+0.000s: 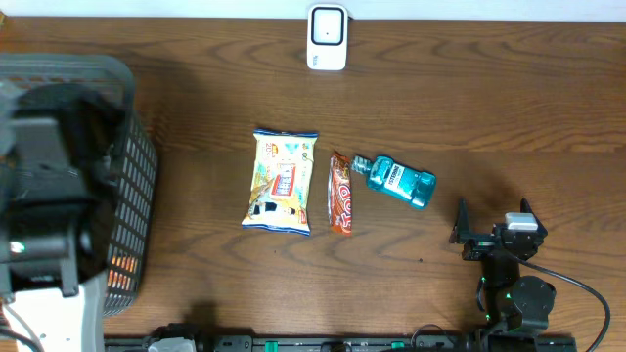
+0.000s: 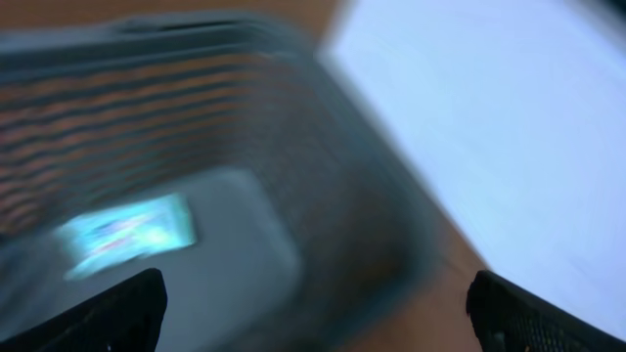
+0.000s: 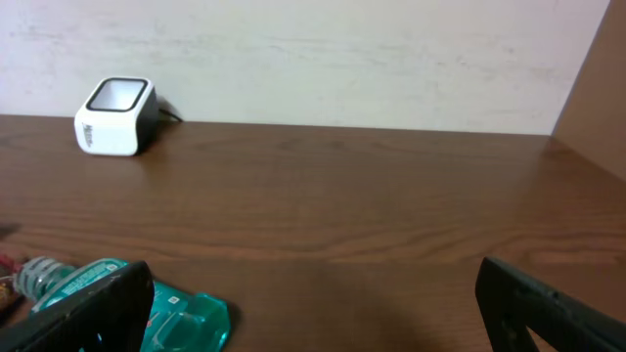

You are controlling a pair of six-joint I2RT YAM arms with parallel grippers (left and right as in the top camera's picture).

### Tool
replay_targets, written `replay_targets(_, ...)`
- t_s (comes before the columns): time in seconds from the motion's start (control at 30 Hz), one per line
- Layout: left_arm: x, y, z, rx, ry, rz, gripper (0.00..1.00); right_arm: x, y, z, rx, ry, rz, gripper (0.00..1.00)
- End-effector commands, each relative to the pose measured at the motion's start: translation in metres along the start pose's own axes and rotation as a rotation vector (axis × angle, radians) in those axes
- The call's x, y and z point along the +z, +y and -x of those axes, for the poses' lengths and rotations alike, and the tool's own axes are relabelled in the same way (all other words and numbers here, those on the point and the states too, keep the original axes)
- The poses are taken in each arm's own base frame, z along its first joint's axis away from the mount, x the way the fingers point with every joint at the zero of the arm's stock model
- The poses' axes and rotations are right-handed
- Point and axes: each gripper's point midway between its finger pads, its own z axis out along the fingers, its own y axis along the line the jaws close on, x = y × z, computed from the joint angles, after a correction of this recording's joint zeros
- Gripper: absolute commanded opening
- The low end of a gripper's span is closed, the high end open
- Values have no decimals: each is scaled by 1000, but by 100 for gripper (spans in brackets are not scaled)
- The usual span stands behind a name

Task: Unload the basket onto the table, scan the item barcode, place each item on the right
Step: 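Reach into the basket and grasp the pale wet-wipes pack with left gripper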

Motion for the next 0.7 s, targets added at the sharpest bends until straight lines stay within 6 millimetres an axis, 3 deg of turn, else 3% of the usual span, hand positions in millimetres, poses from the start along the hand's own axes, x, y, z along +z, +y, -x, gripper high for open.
replay_targets(0.0,45,43,-7,-184,101,181,98,0,-2,-1,-4,5,-7,99)
replay_targets(0.13,91,81,-25,-330,228,317,98,0,-2,-1,-4,4,-7,99)
replay_targets(0.3,132,131,-52,-598,318,553,98,0,-2,-1,-4,5,-7,99)
replay_targets(0.47,169,161,-76,-680,376,702,98,0,-2,-1,-4,4,-7,99)
replay_targets(0.67,212,179,-108,-705,428,806,98,0,-2,-1,-4,4,-7,99)
